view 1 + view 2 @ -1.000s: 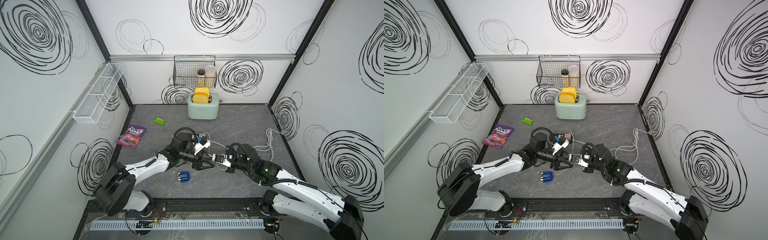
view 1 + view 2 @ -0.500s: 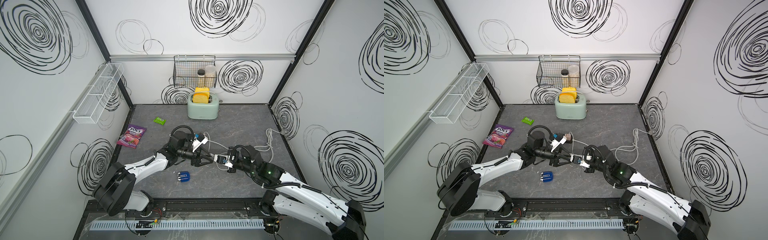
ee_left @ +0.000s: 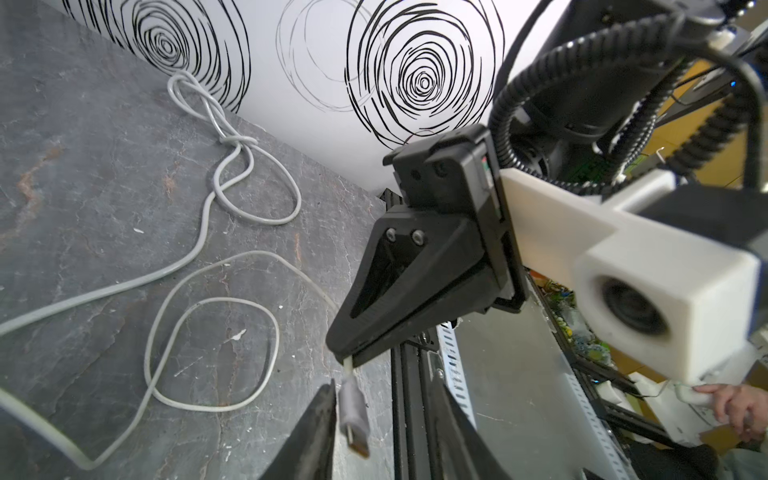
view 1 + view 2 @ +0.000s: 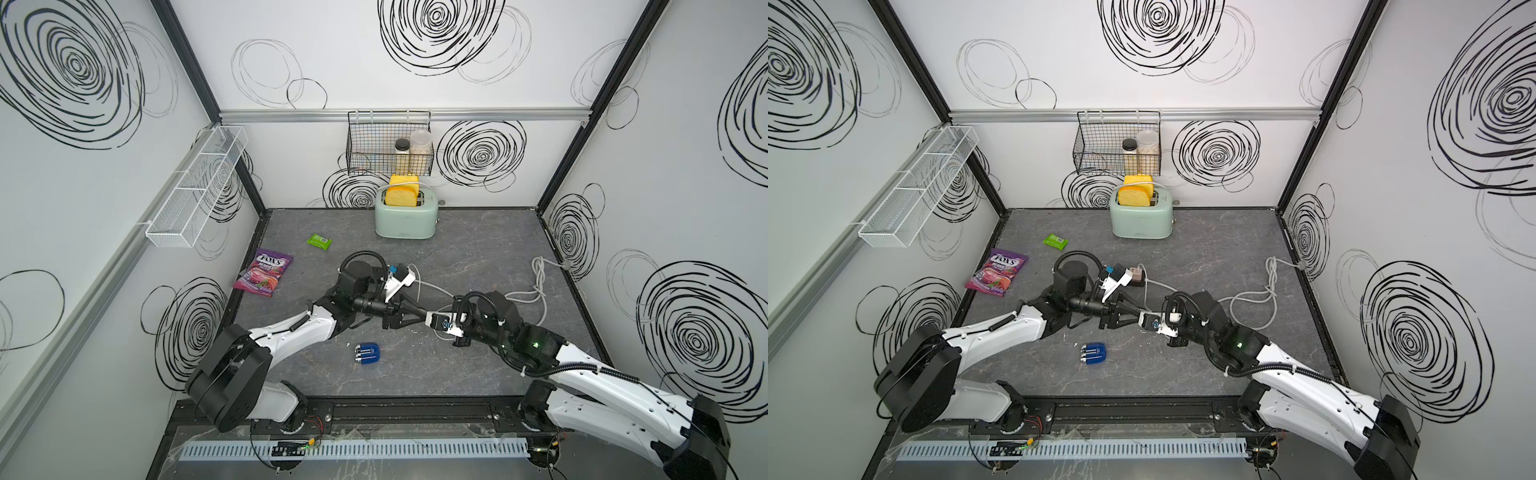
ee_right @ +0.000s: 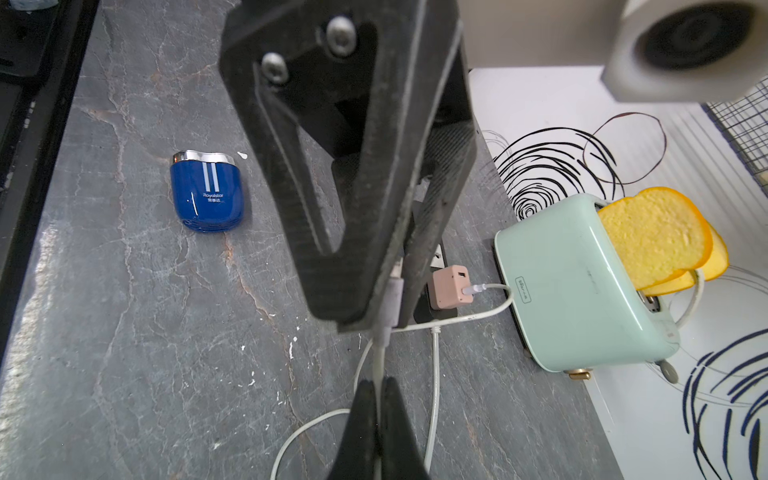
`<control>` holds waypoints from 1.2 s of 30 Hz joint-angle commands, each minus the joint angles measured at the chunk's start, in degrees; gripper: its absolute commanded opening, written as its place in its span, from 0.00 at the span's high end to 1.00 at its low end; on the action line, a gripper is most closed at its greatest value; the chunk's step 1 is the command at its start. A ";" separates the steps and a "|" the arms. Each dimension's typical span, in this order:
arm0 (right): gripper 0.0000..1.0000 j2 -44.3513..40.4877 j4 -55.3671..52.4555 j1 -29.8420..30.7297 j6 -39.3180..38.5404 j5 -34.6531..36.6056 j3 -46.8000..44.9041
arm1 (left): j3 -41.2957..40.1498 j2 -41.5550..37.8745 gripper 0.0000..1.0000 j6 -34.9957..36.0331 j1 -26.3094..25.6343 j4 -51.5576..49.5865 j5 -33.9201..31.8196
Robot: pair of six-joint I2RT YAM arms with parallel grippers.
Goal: Charge the electric shaver
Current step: Pick up the charging cable from the center of the board.
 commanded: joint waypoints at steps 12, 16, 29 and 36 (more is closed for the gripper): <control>0.73 -5.25 17.06 -0.31 6.48 1.02 -8.53 | 1.69 0.04 1.00 0.05 1.71 0.61 2.60; 0.71 -4.49 24.01 -0.41 7.37 -0.32 -10.45 | 2.13 -0.36 1.00 0.00 2.37 -0.30 3.46; 1.00 1.26 29.45 -0.24 7.18 -4.73 -10.26 | 2.57 -0.25 1.00 -1.00 2.51 -0.32 3.50; 1.00 -1.11 26.88 -0.36 7.55 -2.21 -10.56 | 1.35 -1.94 0.48 -3.38 5.81 1.47 3.11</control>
